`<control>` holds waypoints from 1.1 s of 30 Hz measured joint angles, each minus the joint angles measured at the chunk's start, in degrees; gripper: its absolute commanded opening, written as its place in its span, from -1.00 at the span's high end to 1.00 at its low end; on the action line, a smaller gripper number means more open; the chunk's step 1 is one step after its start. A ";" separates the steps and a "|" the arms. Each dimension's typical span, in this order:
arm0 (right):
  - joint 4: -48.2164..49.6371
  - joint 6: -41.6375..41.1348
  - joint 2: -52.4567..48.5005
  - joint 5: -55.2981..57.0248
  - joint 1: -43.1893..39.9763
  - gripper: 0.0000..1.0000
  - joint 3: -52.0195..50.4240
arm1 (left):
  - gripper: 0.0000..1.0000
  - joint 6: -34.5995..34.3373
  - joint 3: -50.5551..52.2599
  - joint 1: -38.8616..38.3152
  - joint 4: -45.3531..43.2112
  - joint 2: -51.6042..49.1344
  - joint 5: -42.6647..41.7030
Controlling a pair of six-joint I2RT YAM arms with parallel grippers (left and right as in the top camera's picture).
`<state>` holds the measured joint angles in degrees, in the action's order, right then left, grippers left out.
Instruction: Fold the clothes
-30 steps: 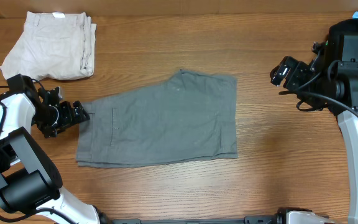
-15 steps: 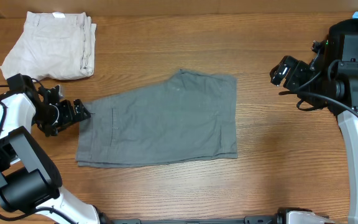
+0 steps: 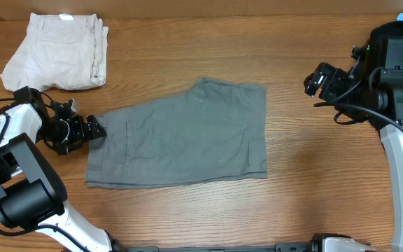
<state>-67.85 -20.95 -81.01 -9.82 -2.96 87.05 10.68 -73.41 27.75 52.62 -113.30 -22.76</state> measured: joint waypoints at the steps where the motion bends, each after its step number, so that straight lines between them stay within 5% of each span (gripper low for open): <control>1: 0.02 0.00 0.00 0.02 0.00 -1.00 0.00 | -0.47 0.31 -0.04 0.00 -0.09 -0.17 -0.13; 15: 0.74 -0.02 0.00 -0.09 0.00 -1.00 0.00 | 0.15 1.11 0.72 -1.16 0.66 -1.27 -1.38; 18: 0.74 -0.02 0.00 -0.11 0.00 -1.00 0.00 | 0.48 1.18 1.36 -1.14 -0.02 -1.27 -1.84; 20: 0.76 0.00 0.00 -0.24 0.00 -1.00 0.00 | 0.92 1.07 1.90 -1.14 -0.46 -1.27 -2.10; 33: -0.50 -0.04 0.00 -0.24 0.00 -1.00 0.00 | 0.92 -4.39 -3.19 -1.18 5.49 -3.04 -0.15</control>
<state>-68.36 -20.99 -81.01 -10.07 -2.96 87.05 6.28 -76.60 26.57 58.11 -116.33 -22.92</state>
